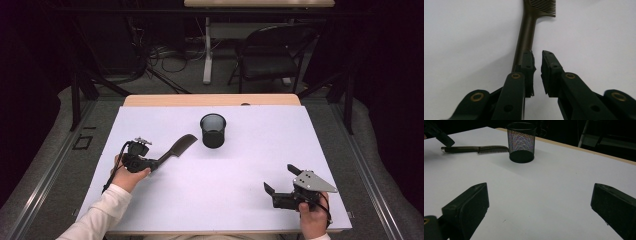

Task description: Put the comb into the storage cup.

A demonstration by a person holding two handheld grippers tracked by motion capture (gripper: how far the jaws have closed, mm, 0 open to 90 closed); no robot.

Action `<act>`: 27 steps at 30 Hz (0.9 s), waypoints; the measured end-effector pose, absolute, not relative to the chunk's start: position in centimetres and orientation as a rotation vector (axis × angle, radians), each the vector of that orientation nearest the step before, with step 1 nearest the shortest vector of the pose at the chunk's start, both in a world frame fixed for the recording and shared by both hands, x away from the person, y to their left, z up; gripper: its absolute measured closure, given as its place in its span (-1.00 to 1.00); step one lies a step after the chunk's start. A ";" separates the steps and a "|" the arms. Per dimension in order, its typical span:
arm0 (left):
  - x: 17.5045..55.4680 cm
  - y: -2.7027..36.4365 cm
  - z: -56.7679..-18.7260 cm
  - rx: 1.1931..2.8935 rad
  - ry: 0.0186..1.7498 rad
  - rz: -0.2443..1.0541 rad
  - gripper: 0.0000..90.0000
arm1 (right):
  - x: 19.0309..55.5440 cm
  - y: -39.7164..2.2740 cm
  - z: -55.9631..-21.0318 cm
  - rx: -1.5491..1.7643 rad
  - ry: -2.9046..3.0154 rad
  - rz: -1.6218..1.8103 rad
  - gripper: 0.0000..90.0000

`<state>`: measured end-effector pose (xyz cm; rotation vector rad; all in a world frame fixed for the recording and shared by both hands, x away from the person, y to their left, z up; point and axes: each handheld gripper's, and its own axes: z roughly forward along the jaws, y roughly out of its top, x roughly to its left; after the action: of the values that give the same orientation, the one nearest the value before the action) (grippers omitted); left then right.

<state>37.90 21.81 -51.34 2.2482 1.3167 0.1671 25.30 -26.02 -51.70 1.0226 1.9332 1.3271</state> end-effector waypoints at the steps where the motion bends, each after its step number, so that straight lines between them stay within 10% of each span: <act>1: 37.9 21.8 -51.3 2.247 1.316 0.170 0.75 | 25.3 -26.0 -51.7 1.023 1.933 1.327 -0.97; 27: 38.5 22.3 -49.6 2.227 1.338 0.152 -0.07 | 25.3 -26.0 -51.8 1.028 1.941 1.327 -0.97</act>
<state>38.46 22.33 -49.62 2.2268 1.3384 0.1516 25.33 -25.97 -51.78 1.0278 1.9414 1.3274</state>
